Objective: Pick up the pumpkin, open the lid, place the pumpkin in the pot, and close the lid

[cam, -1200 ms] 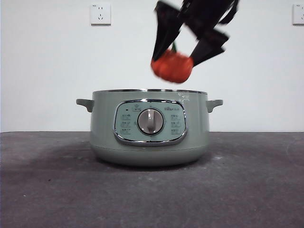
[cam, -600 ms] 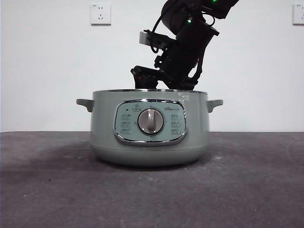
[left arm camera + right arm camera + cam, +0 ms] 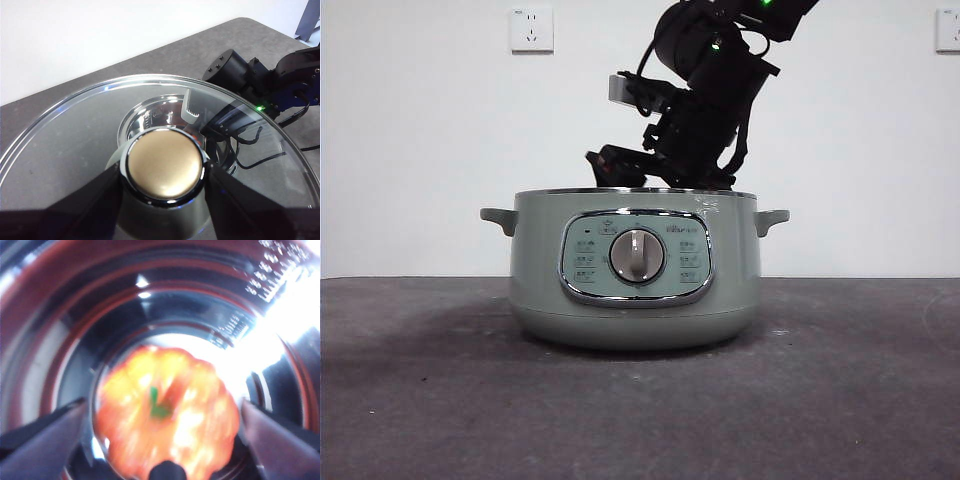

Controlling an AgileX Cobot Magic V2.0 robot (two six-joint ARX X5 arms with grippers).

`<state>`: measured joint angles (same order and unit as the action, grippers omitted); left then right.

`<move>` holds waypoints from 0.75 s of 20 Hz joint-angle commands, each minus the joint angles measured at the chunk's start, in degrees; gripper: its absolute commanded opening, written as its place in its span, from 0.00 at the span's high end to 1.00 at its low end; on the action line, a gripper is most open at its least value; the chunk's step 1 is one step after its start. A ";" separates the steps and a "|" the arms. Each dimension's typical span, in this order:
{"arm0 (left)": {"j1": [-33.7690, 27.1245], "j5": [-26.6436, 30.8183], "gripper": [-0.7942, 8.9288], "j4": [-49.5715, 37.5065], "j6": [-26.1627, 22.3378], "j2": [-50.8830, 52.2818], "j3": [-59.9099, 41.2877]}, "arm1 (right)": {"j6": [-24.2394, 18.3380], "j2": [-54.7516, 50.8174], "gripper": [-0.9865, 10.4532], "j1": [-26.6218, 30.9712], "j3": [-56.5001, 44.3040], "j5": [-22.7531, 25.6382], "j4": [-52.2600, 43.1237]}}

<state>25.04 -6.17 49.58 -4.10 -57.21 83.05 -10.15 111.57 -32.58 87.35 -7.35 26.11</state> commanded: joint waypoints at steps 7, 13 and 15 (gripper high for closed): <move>0.02 -0.96 0.93 -3.23 -0.66 -0.76 0.79 | 5.25 -14.78 0.39 0.44 1.97 10.05 5.42; 0.26 -4.83 0.93 -10.19 -0.68 -8.98 0.79 | 10.29 -37.77 0.39 1.40 1.97 12.02 16.55; 0.66 -4.85 0.93 -12.90 -0.70 -12.85 0.79 | 10.97 -43.45 0.39 1.20 1.97 11.74 19.23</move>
<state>25.34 -10.68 39.27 -4.12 -70.32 83.05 -0.32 68.23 -31.27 89.21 4.49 45.34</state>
